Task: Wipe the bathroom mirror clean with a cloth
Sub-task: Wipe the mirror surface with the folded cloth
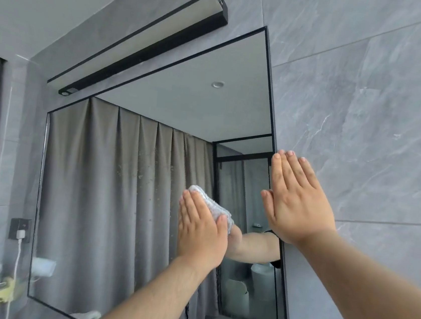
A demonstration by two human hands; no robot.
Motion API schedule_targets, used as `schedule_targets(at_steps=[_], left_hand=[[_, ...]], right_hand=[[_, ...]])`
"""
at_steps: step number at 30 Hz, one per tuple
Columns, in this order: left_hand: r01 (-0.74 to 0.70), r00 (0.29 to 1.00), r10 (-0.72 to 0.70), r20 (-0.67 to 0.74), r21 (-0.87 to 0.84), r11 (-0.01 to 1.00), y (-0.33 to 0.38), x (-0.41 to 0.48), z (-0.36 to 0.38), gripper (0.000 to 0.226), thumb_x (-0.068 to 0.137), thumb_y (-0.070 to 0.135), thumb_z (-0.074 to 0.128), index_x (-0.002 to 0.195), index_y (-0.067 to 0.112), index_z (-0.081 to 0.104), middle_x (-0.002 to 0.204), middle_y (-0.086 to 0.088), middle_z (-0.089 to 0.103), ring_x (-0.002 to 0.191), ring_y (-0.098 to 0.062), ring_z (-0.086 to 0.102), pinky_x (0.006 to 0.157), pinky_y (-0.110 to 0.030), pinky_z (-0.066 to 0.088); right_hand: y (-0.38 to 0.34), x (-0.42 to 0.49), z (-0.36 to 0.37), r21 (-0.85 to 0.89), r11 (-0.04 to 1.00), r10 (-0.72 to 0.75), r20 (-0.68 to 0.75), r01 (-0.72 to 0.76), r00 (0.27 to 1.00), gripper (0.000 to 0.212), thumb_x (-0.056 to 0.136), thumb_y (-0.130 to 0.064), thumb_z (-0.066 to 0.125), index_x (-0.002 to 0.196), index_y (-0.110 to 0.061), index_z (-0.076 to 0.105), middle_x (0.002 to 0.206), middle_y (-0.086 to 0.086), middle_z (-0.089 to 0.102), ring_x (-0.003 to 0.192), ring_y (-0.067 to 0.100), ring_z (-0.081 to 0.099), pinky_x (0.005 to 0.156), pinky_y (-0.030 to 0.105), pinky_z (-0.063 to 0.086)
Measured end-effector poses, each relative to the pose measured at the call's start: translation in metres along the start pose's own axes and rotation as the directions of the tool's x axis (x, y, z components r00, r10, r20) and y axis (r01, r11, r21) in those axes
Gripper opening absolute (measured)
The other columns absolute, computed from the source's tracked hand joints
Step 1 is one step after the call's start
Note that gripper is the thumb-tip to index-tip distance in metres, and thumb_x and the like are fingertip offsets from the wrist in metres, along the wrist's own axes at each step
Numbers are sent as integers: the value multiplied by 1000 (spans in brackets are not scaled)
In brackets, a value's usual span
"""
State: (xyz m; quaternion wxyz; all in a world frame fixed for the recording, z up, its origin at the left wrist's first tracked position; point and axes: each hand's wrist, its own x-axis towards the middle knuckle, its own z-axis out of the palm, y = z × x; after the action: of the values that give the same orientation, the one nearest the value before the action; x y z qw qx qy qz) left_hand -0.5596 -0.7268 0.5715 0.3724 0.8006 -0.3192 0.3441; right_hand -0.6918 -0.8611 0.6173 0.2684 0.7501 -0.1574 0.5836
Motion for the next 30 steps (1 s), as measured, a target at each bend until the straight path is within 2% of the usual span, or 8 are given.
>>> schedule_targets(at_steps=[6,9,11,13,18,20,24,30], left_hand=[[-24,999,23,-29,-21,999,1,3,4,83,89,50,6,150,2,-23,162,-16,-21,151,-25,-18,121,-32,-12],[-219,976,220,0,49,974,5,0,4,85,84,53,-2,148,3,-27,159,-15,-28,148,-25,-26,121,-35,-14],[-425,905,424,37,118,897,14,-6,5,81,90,49,6,149,2,-24,157,-18,-31,147,-27,-29,120,-37,-15],[-573,816,578,26,172,801,24,-10,10,79,95,42,21,152,-3,-9,160,-25,-16,150,-35,-17,122,-45,-6],[-679,710,703,52,316,663,28,-6,12,77,99,42,28,153,-7,2,161,-28,-1,151,-38,-2,122,-49,7],[-655,730,679,73,359,665,20,2,5,77,101,45,21,153,-3,-8,161,-25,-13,151,-34,-12,122,-47,0],[-405,912,404,68,306,862,-8,30,-10,79,91,51,-2,146,4,-32,154,-16,-38,144,-24,-35,122,-40,-12],[-381,921,390,4,219,898,-40,32,4,75,92,46,2,141,10,-42,156,-13,-36,147,-22,-30,122,-40,-10]], right_hand=[[-3,-22,2,22,999,-32,0,32,999,69,95,-32,29,147,12,32,151,29,39,145,39,32,121,50,19],[-2,-24,3,83,995,-47,-24,49,999,70,85,-24,33,144,13,39,147,29,45,142,41,37,121,47,14],[1,-22,3,167,986,-24,-37,30,999,66,82,-17,33,140,12,45,142,28,50,139,42,42,121,43,11],[9,-23,0,195,979,-51,-35,57,998,63,81,-12,32,137,11,50,138,27,54,135,41,46,121,41,13],[29,-46,-6,-3,970,-242,53,242,969,68,88,-28,38,145,9,40,152,25,40,144,38,36,118,51,28],[26,-50,-6,-36,972,-228,81,231,970,72,89,-32,38,148,8,35,155,24,35,146,37,32,119,52,27],[27,-49,-10,-87,958,-260,127,272,957,77,88,-39,40,148,10,34,155,27,34,145,40,32,119,53,24],[32,-61,-12,-108,946,-282,179,304,943,78,92,-47,38,151,5,31,157,24,31,147,40,29,119,54,22]])
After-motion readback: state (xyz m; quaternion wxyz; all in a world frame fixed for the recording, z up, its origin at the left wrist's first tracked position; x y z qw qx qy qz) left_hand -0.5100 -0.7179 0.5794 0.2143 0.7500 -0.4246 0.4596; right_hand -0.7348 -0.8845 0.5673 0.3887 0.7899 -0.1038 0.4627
